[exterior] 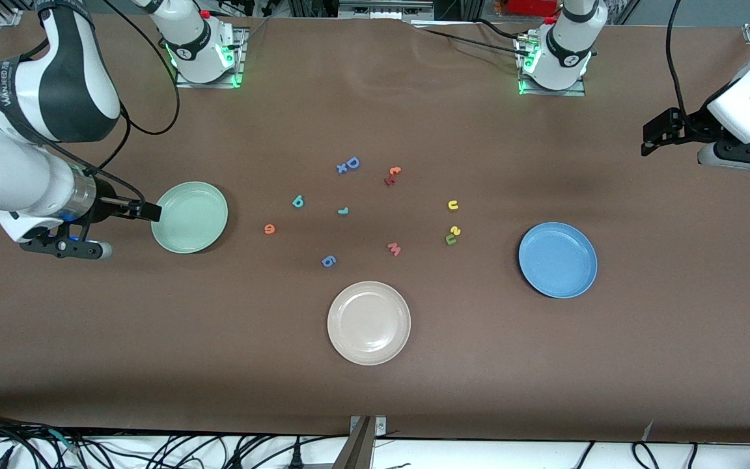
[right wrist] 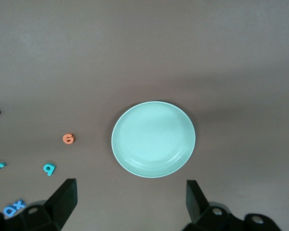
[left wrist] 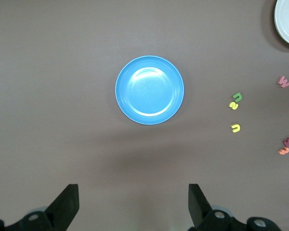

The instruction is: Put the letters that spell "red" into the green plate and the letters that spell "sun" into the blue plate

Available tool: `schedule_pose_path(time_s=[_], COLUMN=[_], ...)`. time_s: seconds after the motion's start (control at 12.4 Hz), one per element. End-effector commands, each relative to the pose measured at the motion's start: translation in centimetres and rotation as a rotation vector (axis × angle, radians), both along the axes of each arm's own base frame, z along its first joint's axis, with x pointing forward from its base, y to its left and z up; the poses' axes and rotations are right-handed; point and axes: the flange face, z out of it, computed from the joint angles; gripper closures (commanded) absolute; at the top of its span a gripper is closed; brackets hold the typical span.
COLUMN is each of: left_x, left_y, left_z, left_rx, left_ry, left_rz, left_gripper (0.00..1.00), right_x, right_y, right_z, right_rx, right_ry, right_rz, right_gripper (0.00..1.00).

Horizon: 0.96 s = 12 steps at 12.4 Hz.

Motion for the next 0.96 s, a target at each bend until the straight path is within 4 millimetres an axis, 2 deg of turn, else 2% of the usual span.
schedule_pose_path(time_s=[0.0,0.16,0.24,0.32,0.4,0.64,0.88], left_x=[-0.3,-0.3,-0.3,-0.4,-0.5,0.3,1.6], left_y=[-0.2,-0.6,-1.2,-2.7,-4.2,-5.7,-9.4], left_z=[0.6,0.3,-0.7,-1.9,-2.2,-4.5,-8.4], left_rx=[-0.018,-0.017,-0.015,-0.011,-0.006,-0.024,-0.07], left_ry=[0.0,0.015,0.058,0.108,0.119,0.164,0.207], left_rz=[0.011,0.003,-0.008,-0.036,-0.064,-0.085,-0.072], left_gripper=[0.0,0.0,0.0,0.0,0.0,0.0,0.0], right_x=[-0.2,-0.2,-0.3,-0.4,-0.5,-0.9,-0.8], right_y=[0.0,0.1,0.6,0.9,1.4,4.5,7.4], right_z=[0.0,0.0,0.0,0.0,0.0,-0.8,-2.3], right_rx=[0.021,0.018,0.018,0.017,0.015,0.004,0.004], right_ry=[0.013,0.014,0.015,0.02,0.02,0.023,0.007], right_rz=[-0.008,-0.002,0.005,0.008,0.002,-0.011,-0.022], right_gripper=[0.0,0.0,0.0,0.0,0.0,0.01,0.01])
